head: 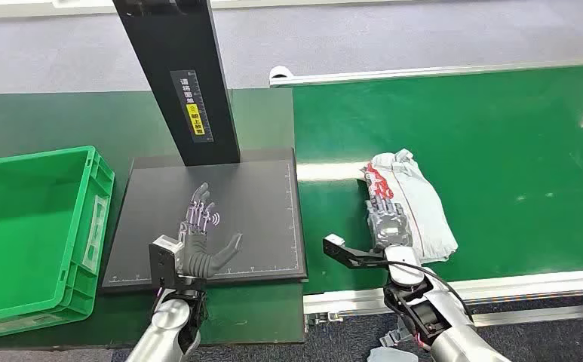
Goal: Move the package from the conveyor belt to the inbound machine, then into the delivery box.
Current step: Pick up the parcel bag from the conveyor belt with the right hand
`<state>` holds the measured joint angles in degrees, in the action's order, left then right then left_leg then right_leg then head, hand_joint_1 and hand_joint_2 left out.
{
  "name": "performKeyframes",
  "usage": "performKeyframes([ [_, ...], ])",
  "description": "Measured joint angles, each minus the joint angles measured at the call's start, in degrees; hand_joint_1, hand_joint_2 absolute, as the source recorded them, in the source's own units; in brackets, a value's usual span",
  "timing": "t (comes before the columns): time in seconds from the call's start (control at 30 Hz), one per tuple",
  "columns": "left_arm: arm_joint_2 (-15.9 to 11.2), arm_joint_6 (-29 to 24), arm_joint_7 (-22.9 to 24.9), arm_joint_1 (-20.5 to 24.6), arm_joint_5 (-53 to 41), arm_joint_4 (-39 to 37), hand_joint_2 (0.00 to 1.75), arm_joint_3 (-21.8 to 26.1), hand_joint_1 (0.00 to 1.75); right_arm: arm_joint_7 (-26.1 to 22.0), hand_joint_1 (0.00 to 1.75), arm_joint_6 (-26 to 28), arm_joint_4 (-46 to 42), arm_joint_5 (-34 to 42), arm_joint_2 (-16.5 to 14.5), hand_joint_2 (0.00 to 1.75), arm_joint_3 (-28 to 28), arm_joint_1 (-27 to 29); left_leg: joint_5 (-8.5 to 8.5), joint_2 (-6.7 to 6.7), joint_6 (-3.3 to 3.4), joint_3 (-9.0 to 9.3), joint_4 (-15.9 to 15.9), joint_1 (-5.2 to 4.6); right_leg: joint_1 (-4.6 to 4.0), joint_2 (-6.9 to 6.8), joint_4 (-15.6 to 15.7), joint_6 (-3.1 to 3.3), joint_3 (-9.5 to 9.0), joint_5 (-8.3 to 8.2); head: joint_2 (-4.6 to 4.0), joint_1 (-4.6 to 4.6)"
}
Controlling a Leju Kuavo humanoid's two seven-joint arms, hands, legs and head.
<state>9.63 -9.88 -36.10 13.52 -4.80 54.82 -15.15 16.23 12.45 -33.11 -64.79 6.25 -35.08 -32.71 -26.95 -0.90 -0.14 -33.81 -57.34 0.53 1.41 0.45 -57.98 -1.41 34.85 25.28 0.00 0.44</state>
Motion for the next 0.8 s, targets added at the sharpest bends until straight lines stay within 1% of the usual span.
performKeyframes([
  [0.13,-0.1,0.0,0.1,0.3,0.5,-0.2,1.75,0.0,0.0,2.3,0.0,0.7,1.8,0.5,0.3,1.75,3.0,-1.0,0.0,-0.01,0.0,0.0,0.0,-0.02,0.0,0.0,0.0,0.0,0.0,0.0,0.0,-0.01],
  [0.23,-0.1,0.0,0.3,0.3,0.7,-0.3,1.75,0.0,0.0,2.0,0.0,0.2,3.0,0.1,0.5,1.75,5.9,-1.9,0.0,-0.01,0.0,0.0,0.0,-0.02,-0.01,-0.01,0.0,0.0,-0.01,0.0,0.0,0.0],
  [0.37,-0.2,-0.1,0.5,0.3,0.7,-0.2,1.75,0.1,0.0,1.3,0.0,-1.6,4.2,0.0,0.4,1.75,8.3,-2.4,0.0,0.0,0.0,0.0,0.0,-0.02,-0.01,0.0,0.0,0.0,-0.01,0.0,0.0,0.0],
  [0.47,-0.2,-0.4,0.6,0.3,0.6,-0.2,1.75,0.1,0.0,1.0,0.0,-2.9,4.9,0.0,0.1,1.75,9.1,-2.7,0.0,-0.01,0.0,0.0,0.0,-0.02,-0.01,-0.01,0.0,0.0,-0.01,0.0,0.0,0.0],
  [0.57,-0.3,-0.8,0.6,0.3,0.5,-0.2,1.75,0.2,0.0,0.4,0.0,-5.5,5.9,0.0,-0.5,1.75,9.7,-3.4,0.01,-0.01,0.0,0.0,0.0,-0.02,-0.01,-0.01,0.0,0.0,-0.01,0.0,0.0,0.0],
  [0.6,-0.3,-0.8,0.6,0.3,0.5,-0.2,1.75,0.2,0.0,0.1,0.06,-6.7,6.2,0.0,-0.7,1.75,9.9,-3.7,0.01,-0.01,0.0,0.0,0.0,-0.02,-0.01,-0.01,0.0,0.0,-0.01,0.0,0.0,0.0],
  [0.63,-0.3,-0.8,0.6,0.3,0.4,-0.2,1.75,0.2,0.0,-0.3,0.46,-8.2,6.6,0.1,-0.9,1.75,10.1,-4.0,0.01,-0.01,0.0,0.0,0.0,-0.02,-0.01,-0.01,0.0,0.0,-0.01,0.0,0.0,0.0],
  [0.7,-0.3,-0.8,0.6,0.4,0.2,-0.2,1.75,0.2,0.0,-0.9,1.33,-11.3,7.6,0.4,-1.3,1.75,10.4,-4.5,0.01,-0.01,0.0,0.01,0.0,-0.02,-0.01,-0.01,0.0,0.0,-0.01,0.0,0.0,0.0],
  [0.73,-0.3,-0.8,0.6,0.5,0.0,-0.3,1.75,0.2,0.0,-1.1,1.71,-12.6,8.0,0.5,-1.4,1.75,10.4,-4.7,0.01,-0.01,0.0,0.01,0.0,-0.02,-0.01,-0.01,0.0,0.0,-0.01,0.0,0.0,0.0],
  [0.77,-0.3,-0.8,0.6,0.6,-0.2,-0.4,1.75,0.2,0.0,-1.3,1.75,-13.7,8.5,0.5,-1.5,1.75,10.5,-4.9,0.01,-0.01,0.0,0.01,0.0,-0.02,-0.01,-0.01,0.0,0.0,-0.02,0.0,0.0,0.0],
  [0.8,-0.2,-0.8,0.6,0.8,-0.3,-0.6,1.75,0.2,0.0,-1.5,1.75,-14.7,8.9,0.7,-1.7,1.75,10.6,-5.2,0.01,-0.01,0.0,0.02,0.0,-0.02,-0.01,-0.01,0.0,0.0,-0.02,0.0,0.0,0.0],
])
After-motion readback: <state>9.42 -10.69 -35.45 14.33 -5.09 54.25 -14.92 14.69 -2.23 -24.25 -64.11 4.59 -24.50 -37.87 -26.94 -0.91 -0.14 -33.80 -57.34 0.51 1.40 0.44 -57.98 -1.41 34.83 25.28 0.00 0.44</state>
